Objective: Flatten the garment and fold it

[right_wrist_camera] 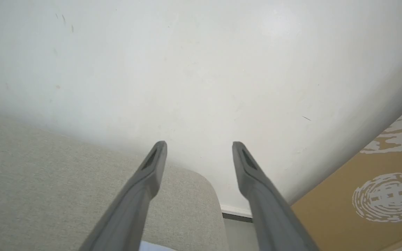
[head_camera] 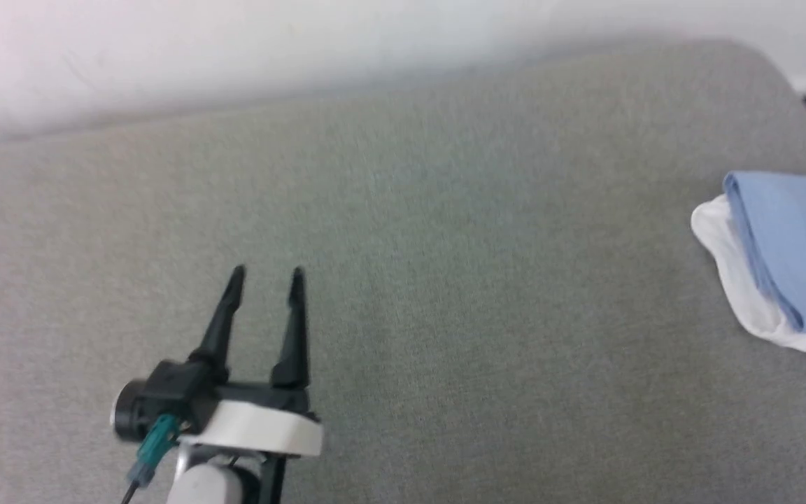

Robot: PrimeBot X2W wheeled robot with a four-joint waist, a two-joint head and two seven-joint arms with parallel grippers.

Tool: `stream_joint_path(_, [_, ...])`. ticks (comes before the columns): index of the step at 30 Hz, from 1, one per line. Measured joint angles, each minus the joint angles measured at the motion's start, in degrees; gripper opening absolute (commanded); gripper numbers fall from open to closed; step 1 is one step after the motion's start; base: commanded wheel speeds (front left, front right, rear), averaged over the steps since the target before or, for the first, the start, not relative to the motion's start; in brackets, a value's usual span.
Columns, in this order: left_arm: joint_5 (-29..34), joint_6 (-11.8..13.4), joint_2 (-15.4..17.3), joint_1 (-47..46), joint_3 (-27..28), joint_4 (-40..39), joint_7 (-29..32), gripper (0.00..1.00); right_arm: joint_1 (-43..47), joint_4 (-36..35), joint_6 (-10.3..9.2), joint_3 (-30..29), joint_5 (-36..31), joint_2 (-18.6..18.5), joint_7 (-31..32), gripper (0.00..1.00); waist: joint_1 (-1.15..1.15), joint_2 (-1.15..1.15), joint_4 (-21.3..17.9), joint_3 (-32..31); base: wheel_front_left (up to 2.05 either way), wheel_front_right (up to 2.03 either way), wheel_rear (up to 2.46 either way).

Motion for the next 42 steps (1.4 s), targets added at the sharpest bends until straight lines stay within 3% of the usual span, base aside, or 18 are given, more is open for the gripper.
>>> stream_joint_path(3, [0.02, 1.20, 0.02, 1.96, 1.69, -0.32, 0.00, 1.00, 4.56, -5.79, 0.00, -2.70, -0.24, 3.27, 0.13, 1.00, 0.00, 0.00, 0.43, -3.12, 0.00, 0.00, 0.00])
stream_joint_path(12, [0.91, 3.22, 0.05, 6.22, 2.92, 0.44, 0.00, 1.00, 20.65, -19.47, 0.00, -10.92, -2.80, 17.62, 1.78, 1.00, 0.00, 0.00, 3.30, -9.86, 0.00, 0.00, 0.00])
stream_joint_path(23, [2.25, 4.44, 0.07, 10.00, 2.21, 3.45, 0.00, 1.00, 38.44, -24.60, -0.01, -12.91, -6.53, 30.56, -2.66, 1.00, 0.01, 0.00, 8.39, -13.74, 0.00, 0.00, 0.00])
stream_joint_path(29, [2.68, 4.75, 0.07, 11.57, 2.04, 3.99, 0.00, 1.00, 43.81, -24.55, -0.01, -11.70, -8.36, 32.83, -4.52, 1.00, 0.01, 0.00, 10.07, -15.29, 0.00, 0.00, 0.00])
stream_joint_path(42, [2.69, 4.75, 0.07, 12.13, 2.01, 4.14, 0.00, 1.00, 44.18, -24.70, -0.01, -11.17, -9.76, 33.22, -5.28, 1.00, 0.02, 0.00, 10.81, -15.70, 0.00, 0.00, 0.00])
